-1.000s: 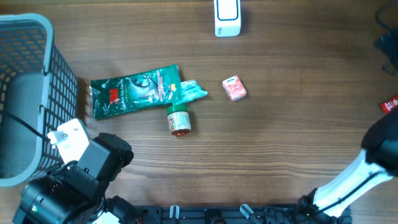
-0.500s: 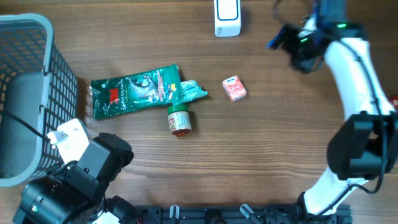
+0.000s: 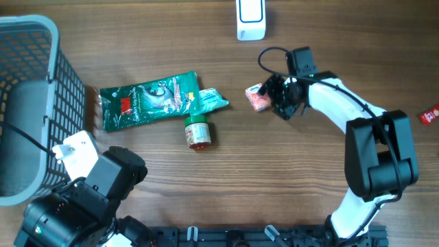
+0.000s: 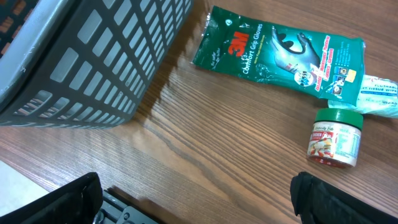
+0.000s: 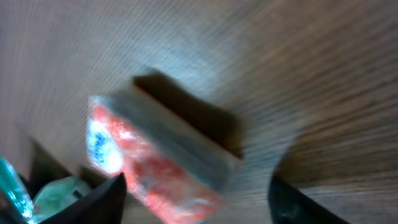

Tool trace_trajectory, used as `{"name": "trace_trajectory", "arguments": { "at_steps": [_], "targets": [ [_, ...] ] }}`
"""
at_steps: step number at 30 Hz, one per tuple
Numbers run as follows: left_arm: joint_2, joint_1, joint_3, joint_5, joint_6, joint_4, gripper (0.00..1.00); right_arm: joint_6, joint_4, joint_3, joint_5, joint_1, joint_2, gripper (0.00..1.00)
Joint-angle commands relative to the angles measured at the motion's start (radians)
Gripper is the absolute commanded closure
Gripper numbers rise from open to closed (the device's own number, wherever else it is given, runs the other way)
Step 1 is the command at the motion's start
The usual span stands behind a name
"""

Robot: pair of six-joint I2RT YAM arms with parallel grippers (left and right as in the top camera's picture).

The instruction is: Scan the item barcode

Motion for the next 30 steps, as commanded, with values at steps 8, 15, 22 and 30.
{"name": "trace_trajectory", "arguments": {
  "at_steps": [8, 15, 22, 30],
  "targets": [
    [-0.002, 0.008, -0.003, -0.017, -0.02, 0.0, 0.0, 0.124, 0.166, -0.148, 0.094, 0.002, 0.013, 0.48],
    [-0.002, 0.008, -0.003, -0.017, -0.02, 0.0, 0.0, 0.117, 0.174, -0.148, 0.089, 0.002, 0.013, 0.7],
    [-0.002, 0.008, -0.003, -0.017, -0.02, 0.0, 0.0, -0.047, 0.161, -0.146, -0.024, 0.001, 0.011, 0.96],
    [-0.002, 0.008, -0.003, -0.017, -0.02, 0.0, 0.0, -0.187, -0.12, -0.144, -0.294, -0.008, -0.218, 0.96]
  ]
}}
